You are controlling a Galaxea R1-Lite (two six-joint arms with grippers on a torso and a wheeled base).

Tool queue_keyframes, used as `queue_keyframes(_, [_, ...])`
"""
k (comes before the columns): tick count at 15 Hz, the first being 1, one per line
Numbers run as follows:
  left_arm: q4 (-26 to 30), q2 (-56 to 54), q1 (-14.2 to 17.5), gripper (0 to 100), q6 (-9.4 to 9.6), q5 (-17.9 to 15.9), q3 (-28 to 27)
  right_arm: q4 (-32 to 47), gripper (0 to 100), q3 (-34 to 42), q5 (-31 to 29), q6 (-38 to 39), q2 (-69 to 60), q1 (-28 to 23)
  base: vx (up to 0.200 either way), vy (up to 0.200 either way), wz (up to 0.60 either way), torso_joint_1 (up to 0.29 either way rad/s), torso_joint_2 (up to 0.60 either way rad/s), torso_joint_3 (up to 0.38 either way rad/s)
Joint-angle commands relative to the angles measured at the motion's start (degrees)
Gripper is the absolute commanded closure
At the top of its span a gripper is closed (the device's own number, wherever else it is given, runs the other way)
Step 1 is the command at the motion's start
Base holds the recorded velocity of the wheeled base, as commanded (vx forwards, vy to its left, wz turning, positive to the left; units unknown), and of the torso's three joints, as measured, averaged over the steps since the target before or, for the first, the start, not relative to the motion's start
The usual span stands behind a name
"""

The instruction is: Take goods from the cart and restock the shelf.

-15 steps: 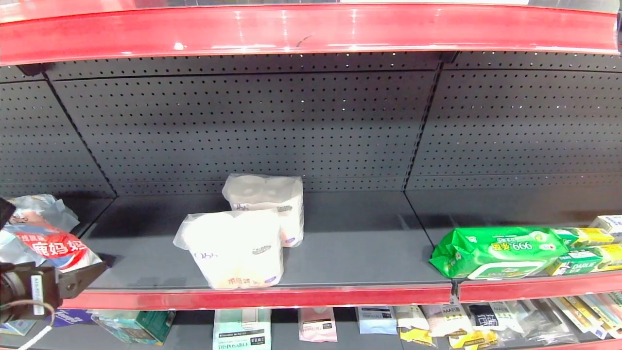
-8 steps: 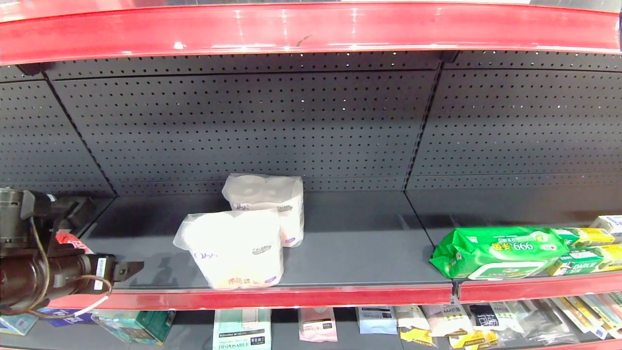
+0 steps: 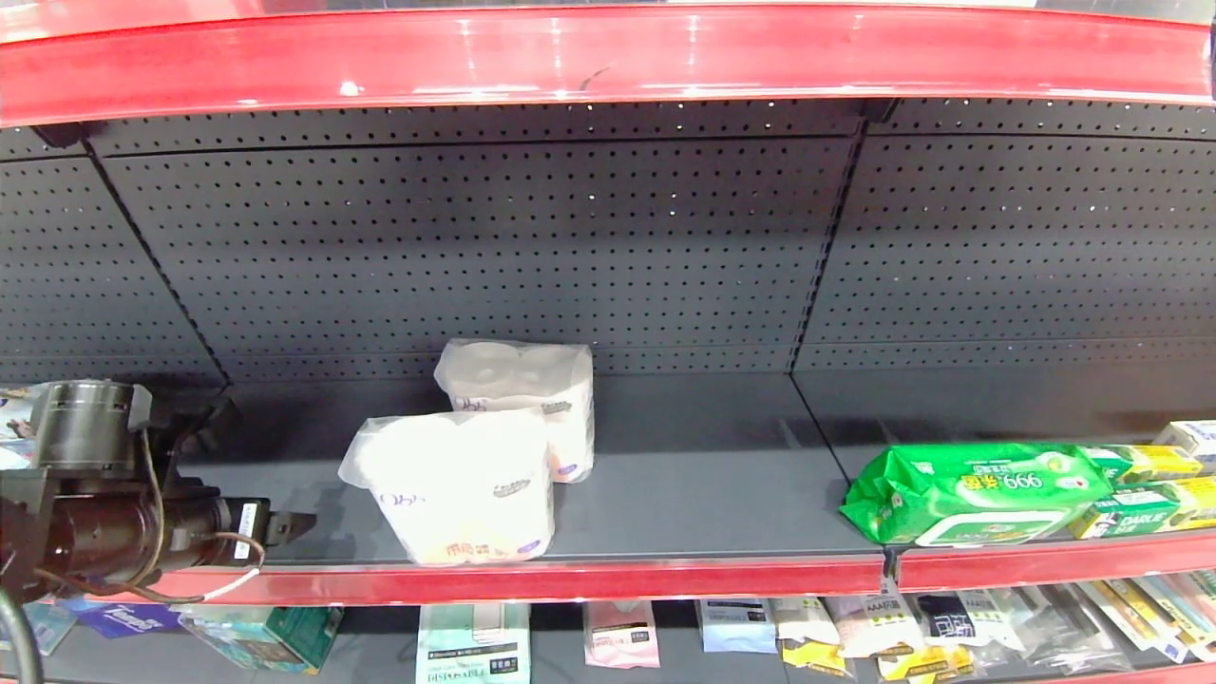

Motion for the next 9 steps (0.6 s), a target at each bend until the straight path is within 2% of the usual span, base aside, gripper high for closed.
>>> queue_keyframes(1, [-3.0,4.5,0.0,0,-0.01,-0.3,0.1,0.0,0,0.0,0.0,0.0,0.1,0.0,0.0,0.0,0.0,0.0,0.0,0.0])
queue_keyframes(2, [-5.3,6.0,-0.1,0,0.08,-1.2,0.1,0.0,0,0.0,0.0,0.0,0.0,0.0,0.0,0.0,0.0,0.0,0.0,0.0])
queue_keyframes(5, [-7.6,8.6,-0.1,0,1.57,-3.1,0.1,0.0,0,0.0,0.0,0.0,0.1,0.0,0.0,0.0,0.0,0.0,0.0,0.0])
queue_keyframes(8, [-12.2,11.1,-1.1,0,1.75,-4.8,-0.2,0.0,0,0.0,0.0,0.0,0.1,0.0,0.0,0.0,0.0,0.0,0.0,0.0])
queue_keyframes(9, [-13.4,11.9,-1.2,0,2.72,-4.8,-0.5,0.0,0,0.0,0.0,0.0,0.1,0.0,0.0,0.0,0.0,0.0,0.0,0.0])
